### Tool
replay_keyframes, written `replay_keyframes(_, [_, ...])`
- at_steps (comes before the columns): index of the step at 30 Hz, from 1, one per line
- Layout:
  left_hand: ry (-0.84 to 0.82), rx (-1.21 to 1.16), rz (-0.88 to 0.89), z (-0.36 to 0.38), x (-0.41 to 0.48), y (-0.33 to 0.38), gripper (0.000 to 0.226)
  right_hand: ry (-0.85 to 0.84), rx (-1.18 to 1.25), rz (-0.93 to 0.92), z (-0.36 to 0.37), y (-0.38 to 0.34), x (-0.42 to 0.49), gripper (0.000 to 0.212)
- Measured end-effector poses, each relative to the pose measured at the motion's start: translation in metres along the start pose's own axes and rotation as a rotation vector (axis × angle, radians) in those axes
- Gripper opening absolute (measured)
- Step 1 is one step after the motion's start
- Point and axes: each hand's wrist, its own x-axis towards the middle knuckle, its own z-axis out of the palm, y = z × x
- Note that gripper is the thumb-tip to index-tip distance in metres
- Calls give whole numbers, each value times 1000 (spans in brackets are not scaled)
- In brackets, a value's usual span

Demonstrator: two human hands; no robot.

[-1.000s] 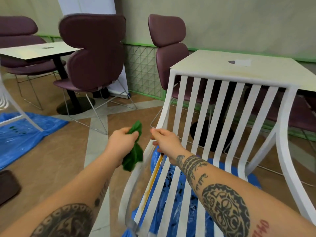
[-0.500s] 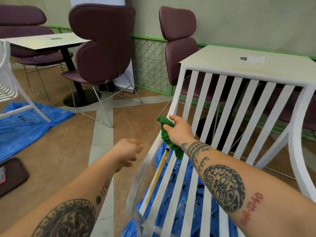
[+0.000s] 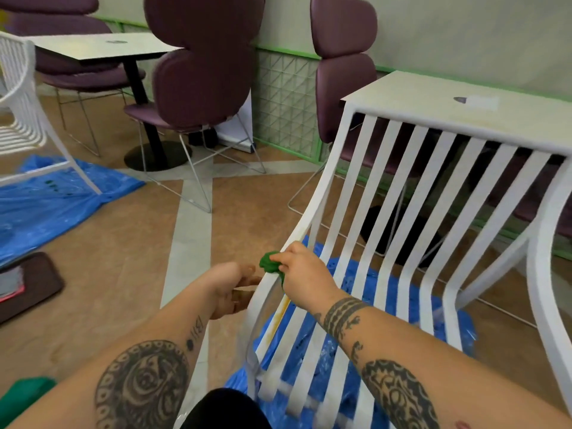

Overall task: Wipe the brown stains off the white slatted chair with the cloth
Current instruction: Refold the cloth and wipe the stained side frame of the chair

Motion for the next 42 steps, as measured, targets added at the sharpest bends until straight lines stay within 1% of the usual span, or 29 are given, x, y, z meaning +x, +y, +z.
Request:
replay_keyframes(2, [18,-123,-6,-3,-2,-3,28,9,10,-5,3,-7,-15,40])
replay_keyframes(3, [2,-136,0,-3,-4,-3,32,7,12,1,4,-9,-22,40])
replay_keyframes(6, [-14,-122,26,1,-13,0,49,-28,15,-19,4,-15,-42,38])
replay_keyframes(9, [4,-55,55,7,-25,9,51,-131,-23,-58,-10,-17,-43,35])
replay_keyframes(10, [6,-39,66,9,-27,12,50,-128,-26,-50,-17,-15,-38,34])
replay_keyframes(13, [8,-12,92,12,-27,19,50,9,57,6,-27,-11,-25,32])
replay_keyframes(14, [17,-3,93,13,-26,21,52,21,64,-3,-25,-13,-24,34])
replay_keyframes(16, [23,9,61,12,-23,24,64,-18,43,-45,-10,-18,-27,37])
replay_keyframes(19, [-60,-4,-3,5,-17,28,82,33,63,-45,8,-19,-28,36])
replay_keyframes(21, [-133,41,-19,3,-14,31,91,73,58,-19,8,-12,-20,33])
replay_keyframes(24, [-188,141,-25,4,-10,35,97,121,75,62,0,3,5,30])
replay_keyframes(26, [-198,161,-48,4,-4,37,98,133,69,96,-5,14,23,28])
replay_keyframes(28, [-196,215,-70,5,3,38,95,144,73,131,-9,24,37,26])
replay_keyframes(29, [-194,260,-69,7,6,39,89,153,73,147,-12,29,43,26])
replay_keyframes(33, [-173,430,-46,12,12,44,45,179,60,173,-23,50,70,25])
replay_keyframes(35, [-159,379,-13,16,20,47,40,185,37,186,-29,59,84,26])
replay_keyframes(38, [-102,182,75,25,33,49,36,251,33,247,-41,68,105,28])
replay_keyframes(40, [-68,207,136,32,42,49,25,342,80,276,-48,73,113,33])
replay_keyframes(41, [-63,254,155,34,45,50,21,356,90,267,-50,76,116,35])
replay_keyframes(42, [-62,288,163,36,47,49,19,332,67,244,-49,77,115,35])
